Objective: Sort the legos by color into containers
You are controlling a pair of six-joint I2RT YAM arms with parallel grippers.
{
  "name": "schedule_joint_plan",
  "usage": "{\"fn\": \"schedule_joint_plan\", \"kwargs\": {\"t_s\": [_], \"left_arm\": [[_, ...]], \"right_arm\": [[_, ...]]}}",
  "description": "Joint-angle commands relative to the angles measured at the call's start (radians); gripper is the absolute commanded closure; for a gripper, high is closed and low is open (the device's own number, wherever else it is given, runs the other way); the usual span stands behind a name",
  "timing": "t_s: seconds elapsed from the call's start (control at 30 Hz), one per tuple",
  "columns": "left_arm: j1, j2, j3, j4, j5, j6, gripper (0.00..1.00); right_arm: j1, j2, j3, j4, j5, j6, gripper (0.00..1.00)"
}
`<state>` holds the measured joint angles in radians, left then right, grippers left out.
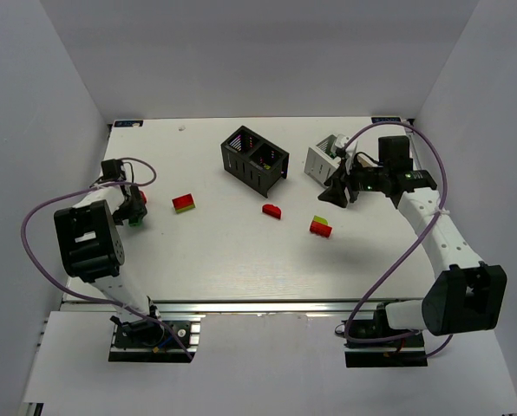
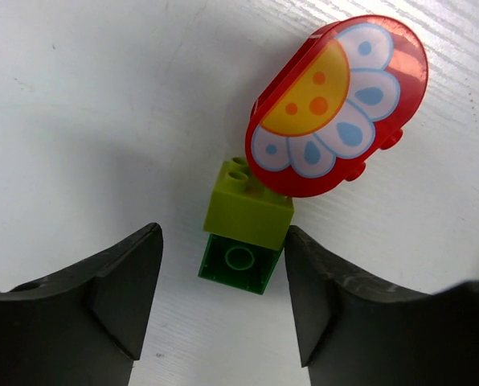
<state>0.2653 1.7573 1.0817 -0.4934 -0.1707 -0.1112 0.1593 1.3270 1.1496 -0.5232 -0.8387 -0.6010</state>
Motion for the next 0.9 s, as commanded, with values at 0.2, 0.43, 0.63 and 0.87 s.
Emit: {"fn": "schedule_joint_plan", "kwargs": {"t_s": [0.2, 0.43, 0.63, 0.87], "left_arm": [[0.005, -0.018, 0.008, 0.045, 0.046, 0.012, 0.46], [0.003, -0.087, -0.034, 0.062, 0.115, -0.033, 0.72], [-0.069, -0.264, -0.139, 0.095, 0.306, -0.198, 0.79], [-0.403, -0.509, -0.236, 0.327, 0.415, -0.539, 0.81]], "right_arm": [[0.005, 0.003, 0.070, 0.014, 0.001, 0.007, 0.43], [0.003, -0.005, 0.085, 0.014, 0.001, 0.004, 0.43], [0.000, -0.051, 0.081, 0.025, 0.013, 0.029, 0.48], [-0.075, -0.101, 0.062, 0.123, 0.078, 0.204, 1.00]]}}
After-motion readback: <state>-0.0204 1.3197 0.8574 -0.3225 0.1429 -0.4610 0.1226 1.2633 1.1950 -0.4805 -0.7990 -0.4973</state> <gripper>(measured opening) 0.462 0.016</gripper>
